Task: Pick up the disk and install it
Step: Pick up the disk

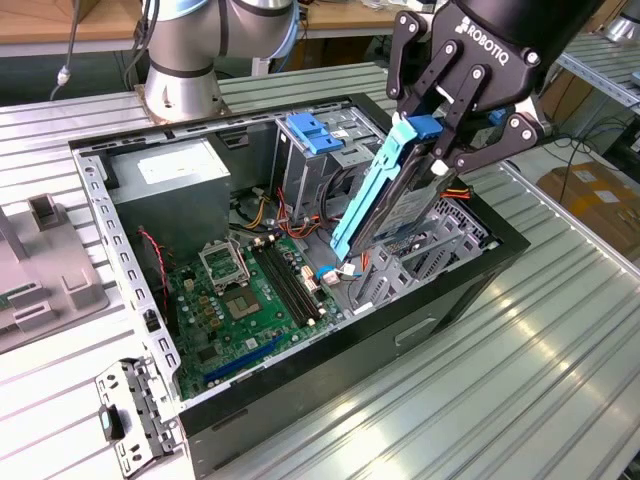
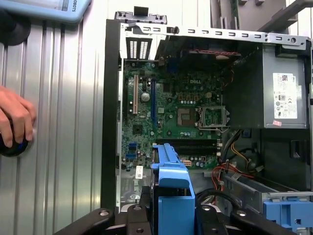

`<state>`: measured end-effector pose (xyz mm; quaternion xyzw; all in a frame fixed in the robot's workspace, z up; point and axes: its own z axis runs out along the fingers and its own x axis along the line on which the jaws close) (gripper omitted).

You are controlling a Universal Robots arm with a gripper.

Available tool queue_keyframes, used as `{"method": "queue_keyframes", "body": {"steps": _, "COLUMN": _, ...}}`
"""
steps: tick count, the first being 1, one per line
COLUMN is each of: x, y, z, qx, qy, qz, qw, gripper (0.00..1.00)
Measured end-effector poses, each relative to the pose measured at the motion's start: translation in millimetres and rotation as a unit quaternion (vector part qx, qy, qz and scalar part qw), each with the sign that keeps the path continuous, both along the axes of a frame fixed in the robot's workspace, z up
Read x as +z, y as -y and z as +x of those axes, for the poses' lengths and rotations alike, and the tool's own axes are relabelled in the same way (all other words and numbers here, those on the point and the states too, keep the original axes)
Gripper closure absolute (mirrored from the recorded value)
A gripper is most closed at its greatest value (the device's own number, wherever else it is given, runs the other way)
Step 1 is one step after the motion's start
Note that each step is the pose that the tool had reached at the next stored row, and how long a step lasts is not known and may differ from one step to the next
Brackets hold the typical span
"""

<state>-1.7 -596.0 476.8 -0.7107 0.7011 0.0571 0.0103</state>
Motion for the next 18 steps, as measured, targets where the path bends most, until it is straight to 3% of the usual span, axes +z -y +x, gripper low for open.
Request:
{"method": "queue_keyframes", "body": {"steps": 9, "x": -0.3, "y": 6.3, "z": 20.1, "qx": 0.000, "qy": -0.0011, "qz": 0.0000, "qw": 1.00000, "gripper": 0.63}}
{"method": "queue_keyframes", "body": {"steps": 18, "x": -0.8, "y": 9.3, "z": 41.5, "qx": 0.000, "qy": -0.0023, "qz": 0.0000, "qw": 1.00000, "gripper": 0.63}}
